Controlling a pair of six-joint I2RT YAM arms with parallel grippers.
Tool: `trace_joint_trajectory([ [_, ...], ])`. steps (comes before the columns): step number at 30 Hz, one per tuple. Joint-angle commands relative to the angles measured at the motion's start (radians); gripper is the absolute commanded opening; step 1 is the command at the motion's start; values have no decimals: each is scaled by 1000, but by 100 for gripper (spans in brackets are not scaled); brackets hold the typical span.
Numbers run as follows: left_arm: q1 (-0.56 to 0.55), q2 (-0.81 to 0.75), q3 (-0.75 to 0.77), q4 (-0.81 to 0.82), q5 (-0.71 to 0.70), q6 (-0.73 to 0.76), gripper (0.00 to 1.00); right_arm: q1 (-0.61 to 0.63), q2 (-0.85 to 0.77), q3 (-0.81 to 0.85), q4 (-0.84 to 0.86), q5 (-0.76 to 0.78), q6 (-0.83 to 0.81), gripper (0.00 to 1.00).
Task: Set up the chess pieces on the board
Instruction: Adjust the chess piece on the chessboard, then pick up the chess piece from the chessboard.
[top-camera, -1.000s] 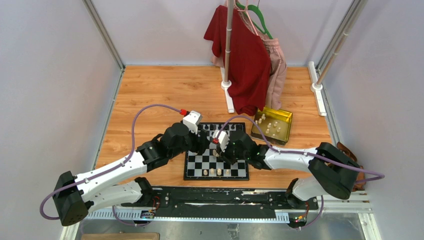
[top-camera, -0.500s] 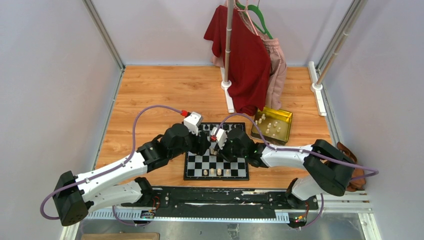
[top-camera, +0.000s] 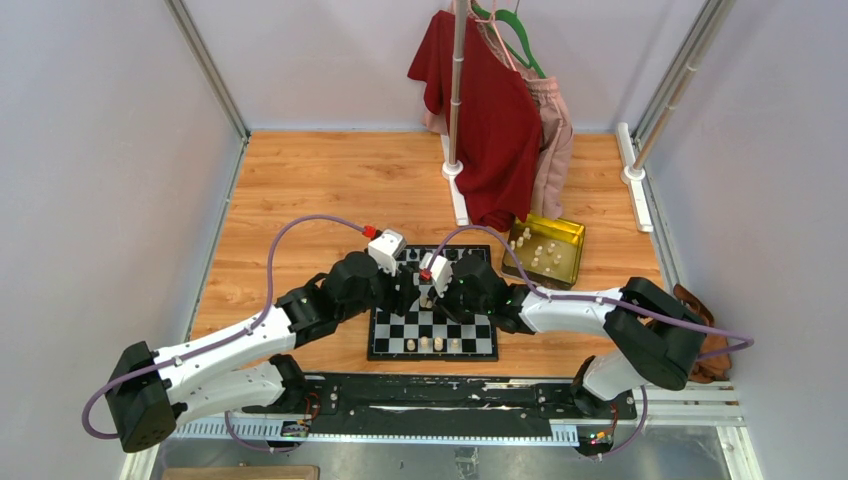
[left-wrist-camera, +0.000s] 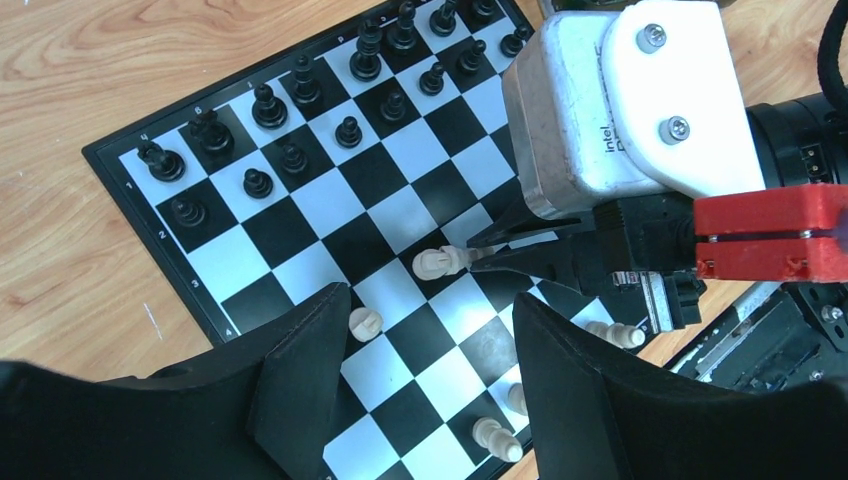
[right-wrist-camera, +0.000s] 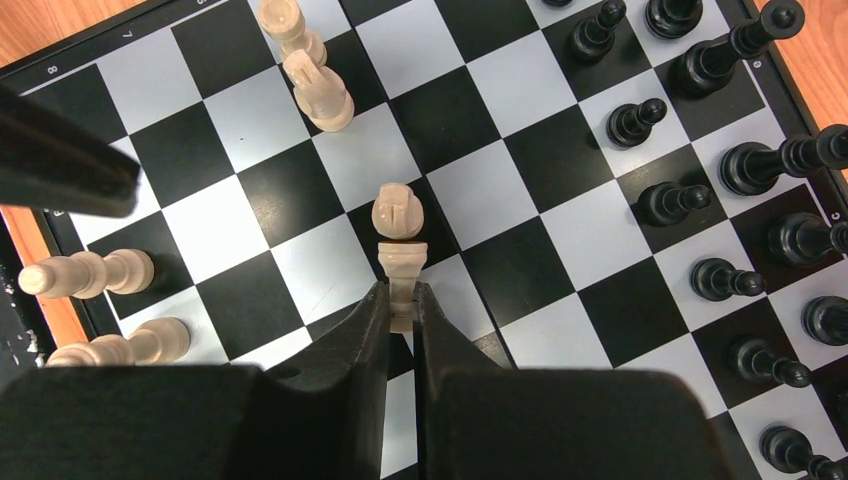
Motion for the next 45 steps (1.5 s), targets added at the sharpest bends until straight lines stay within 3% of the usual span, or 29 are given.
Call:
trace_joint_trajectory([
  [1,-14,-3,-6,40,10,7,66,-12,12,-1,-100,41,-1,0],
  [13,-37,71,3,61,64,42,68,-12,-48,1,-151,34,-7,0],
  [23,-45,63,16,52,19,37,67,-13,-88,-7,-181,44,-9,1],
  [33,-44,48,8,49,11,25,67,-12,-117,-17,-175,33,-4,32],
  [45,-45,43,5,54,14,22,67,-13,-109,-24,-174,33,5,34],
])
